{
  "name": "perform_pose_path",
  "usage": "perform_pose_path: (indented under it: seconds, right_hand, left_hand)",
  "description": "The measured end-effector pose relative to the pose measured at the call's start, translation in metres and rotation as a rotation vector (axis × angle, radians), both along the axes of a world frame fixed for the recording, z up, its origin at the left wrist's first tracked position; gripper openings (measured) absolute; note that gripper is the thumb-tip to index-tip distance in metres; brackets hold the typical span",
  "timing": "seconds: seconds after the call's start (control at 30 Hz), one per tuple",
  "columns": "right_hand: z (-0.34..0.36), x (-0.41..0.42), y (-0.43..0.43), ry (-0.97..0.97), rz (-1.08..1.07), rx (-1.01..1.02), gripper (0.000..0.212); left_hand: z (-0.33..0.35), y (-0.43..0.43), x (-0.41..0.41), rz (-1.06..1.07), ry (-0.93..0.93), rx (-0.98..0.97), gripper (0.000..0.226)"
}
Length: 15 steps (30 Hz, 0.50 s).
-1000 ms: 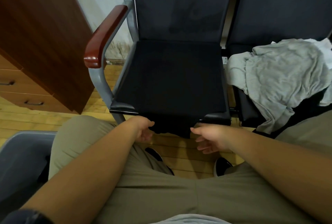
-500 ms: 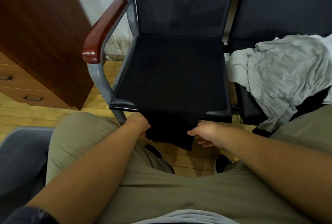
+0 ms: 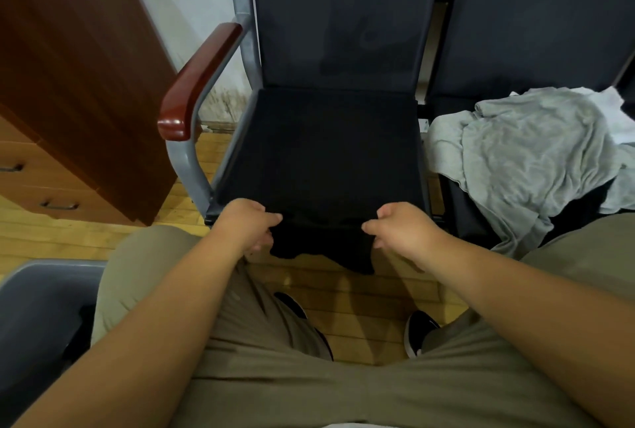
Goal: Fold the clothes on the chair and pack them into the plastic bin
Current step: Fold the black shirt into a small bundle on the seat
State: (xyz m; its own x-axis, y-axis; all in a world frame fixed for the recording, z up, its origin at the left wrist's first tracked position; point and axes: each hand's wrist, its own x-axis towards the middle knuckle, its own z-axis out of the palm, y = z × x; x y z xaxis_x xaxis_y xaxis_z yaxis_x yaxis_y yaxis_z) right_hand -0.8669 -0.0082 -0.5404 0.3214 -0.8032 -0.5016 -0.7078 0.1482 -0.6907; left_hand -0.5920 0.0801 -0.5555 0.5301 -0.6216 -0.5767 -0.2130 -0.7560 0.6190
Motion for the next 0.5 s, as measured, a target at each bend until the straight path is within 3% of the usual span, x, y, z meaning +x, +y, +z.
perform_pose_path:
  seconds: [0.17, 0.23, 0.37, 0.5]
  right_hand:
    - [0.035, 0.012, -0.027, -0.067, -0.062, -0.116, 0.013]
    - [0.046, 0.019, -0.043, -0.145, -0.122, -0.034, 0.008]
    - [0.059, 0.032, -0.084, -0.277, -0.217, 0.248, 0.017]
    - [0.065, 0.042, -0.132, -0.327, -0.291, 0.298, 0.016]
  left_hand:
    - [0.035, -0.028, 0.005, 0.066, 0.055, -0.190, 0.056]
    - [0.045, -0.045, 0.009, 0.083, 0.053, -0.225, 0.052]
    - [0.063, -0.087, 0.021, 0.090, 0.036, -0.224, 0.042]
    - [0.071, -0.139, 0.030, 0.041, 0.017, -0.165, 0.035]
